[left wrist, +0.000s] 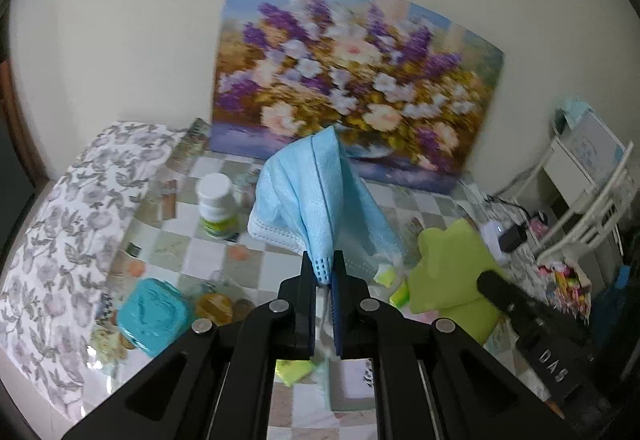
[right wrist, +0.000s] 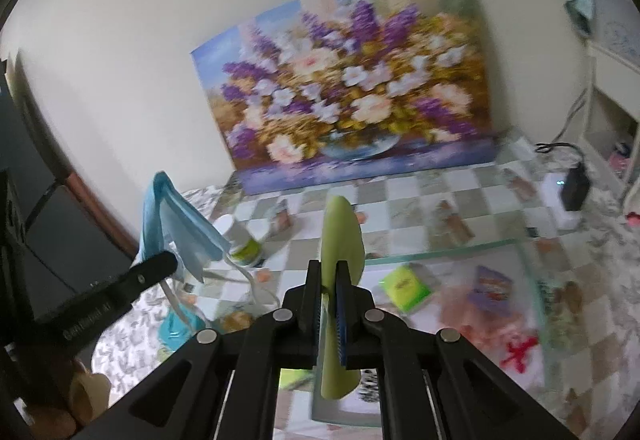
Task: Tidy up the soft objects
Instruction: 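Lift the mask and cloth and carry both over the tray, then lower the mask and cloth into the tray and open both grippers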
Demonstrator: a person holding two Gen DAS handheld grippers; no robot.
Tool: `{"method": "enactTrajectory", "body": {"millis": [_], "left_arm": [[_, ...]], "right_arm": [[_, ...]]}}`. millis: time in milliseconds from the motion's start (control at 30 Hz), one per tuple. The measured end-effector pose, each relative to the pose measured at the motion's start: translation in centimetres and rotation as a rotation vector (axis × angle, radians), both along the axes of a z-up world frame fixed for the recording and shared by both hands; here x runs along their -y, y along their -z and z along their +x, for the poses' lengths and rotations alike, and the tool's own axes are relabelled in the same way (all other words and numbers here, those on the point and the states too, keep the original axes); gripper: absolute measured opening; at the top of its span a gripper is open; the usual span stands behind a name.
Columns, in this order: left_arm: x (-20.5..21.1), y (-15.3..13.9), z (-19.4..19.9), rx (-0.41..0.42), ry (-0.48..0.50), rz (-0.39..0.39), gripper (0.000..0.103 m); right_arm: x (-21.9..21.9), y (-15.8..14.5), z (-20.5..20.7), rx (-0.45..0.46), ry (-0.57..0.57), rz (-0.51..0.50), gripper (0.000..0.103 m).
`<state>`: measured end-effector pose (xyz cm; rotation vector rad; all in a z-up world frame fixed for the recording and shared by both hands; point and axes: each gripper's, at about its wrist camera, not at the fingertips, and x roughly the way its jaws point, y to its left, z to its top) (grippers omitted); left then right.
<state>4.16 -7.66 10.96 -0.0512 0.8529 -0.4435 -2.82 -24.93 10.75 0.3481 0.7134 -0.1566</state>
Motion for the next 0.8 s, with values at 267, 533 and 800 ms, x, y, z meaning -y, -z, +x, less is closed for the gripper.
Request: {"method": "enactTrajectory", "body": {"millis": [267, 533, 800], "left_arm": [[4.0, 2.8, -1.3, -0.047, 0.09, 0.047, 0.006], [7.5, 6.2, -2.5, -0.107, 0.168, 0.138, 0.006], [10.4, 9.5, -3.2, -0.177, 0.238, 0.23, 0.007]], "right_arm": [[4.6, -0.4, -3.5, -0.009, 0.191, -0.057, 0.007], [9.4, 1.7, -5.6, -0.082, 0.358, -0.069, 0.007], [11.0, 6.0, -4.0, -0.242, 0.366, -0.046, 0.007]]}}
